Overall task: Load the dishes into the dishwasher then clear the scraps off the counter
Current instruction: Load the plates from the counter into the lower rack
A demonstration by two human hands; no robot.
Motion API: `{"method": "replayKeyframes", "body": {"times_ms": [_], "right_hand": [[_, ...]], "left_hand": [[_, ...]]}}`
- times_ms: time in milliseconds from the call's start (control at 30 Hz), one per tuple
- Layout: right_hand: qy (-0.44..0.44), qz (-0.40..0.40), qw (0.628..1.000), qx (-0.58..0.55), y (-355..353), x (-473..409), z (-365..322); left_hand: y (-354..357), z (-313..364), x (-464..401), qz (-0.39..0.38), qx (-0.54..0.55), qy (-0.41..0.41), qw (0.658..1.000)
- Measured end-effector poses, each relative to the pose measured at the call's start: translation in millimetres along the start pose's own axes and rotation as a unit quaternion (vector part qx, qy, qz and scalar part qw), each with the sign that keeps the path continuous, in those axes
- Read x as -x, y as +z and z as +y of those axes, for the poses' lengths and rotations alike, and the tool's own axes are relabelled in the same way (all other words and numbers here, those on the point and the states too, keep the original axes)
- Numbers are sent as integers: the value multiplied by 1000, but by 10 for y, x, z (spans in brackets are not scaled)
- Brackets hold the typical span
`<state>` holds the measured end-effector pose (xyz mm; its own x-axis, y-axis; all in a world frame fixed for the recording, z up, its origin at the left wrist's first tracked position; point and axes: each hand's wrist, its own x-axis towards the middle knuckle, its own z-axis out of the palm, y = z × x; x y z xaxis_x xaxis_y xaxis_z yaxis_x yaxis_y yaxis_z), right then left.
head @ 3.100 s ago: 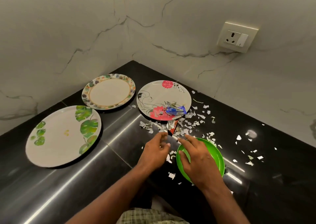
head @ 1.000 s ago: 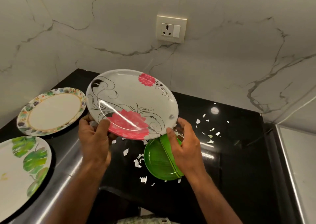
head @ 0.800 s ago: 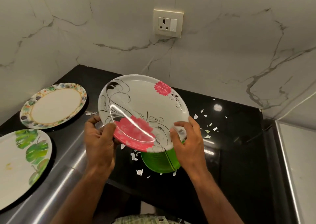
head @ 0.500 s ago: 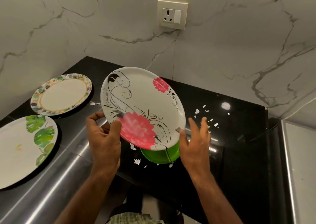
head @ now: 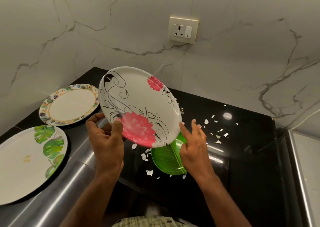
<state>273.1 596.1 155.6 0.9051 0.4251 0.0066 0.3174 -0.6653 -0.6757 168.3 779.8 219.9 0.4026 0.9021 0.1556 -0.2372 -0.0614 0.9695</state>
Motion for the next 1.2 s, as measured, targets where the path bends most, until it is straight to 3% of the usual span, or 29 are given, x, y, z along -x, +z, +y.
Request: {"method": "replayKeyframes", "body": {"times_ms": [133,233,500,700,1000,1200], "right_hand": [[40,11,986,-159,22,23,-140],[85,56,971,-217,3,18,-180],[149,61,982,-94,49,169,-78],[171,160,971,-46,-23,537,65],[276,273,920,-60,-66,1381,336],[287,316,899,-99,-173,1738,466]], "left_hand": [[-102,-14,-86,0,24,-31,999],[-193,-73,-158,-22,23,-61,998],[-75,-227,-161,-116,5,-81,990],[115,-259,-70,-214,-5,-90,973],[458,-296,275,-384,-4,-125,915],[599,-226,688,-484,-9,-127,866]]}}
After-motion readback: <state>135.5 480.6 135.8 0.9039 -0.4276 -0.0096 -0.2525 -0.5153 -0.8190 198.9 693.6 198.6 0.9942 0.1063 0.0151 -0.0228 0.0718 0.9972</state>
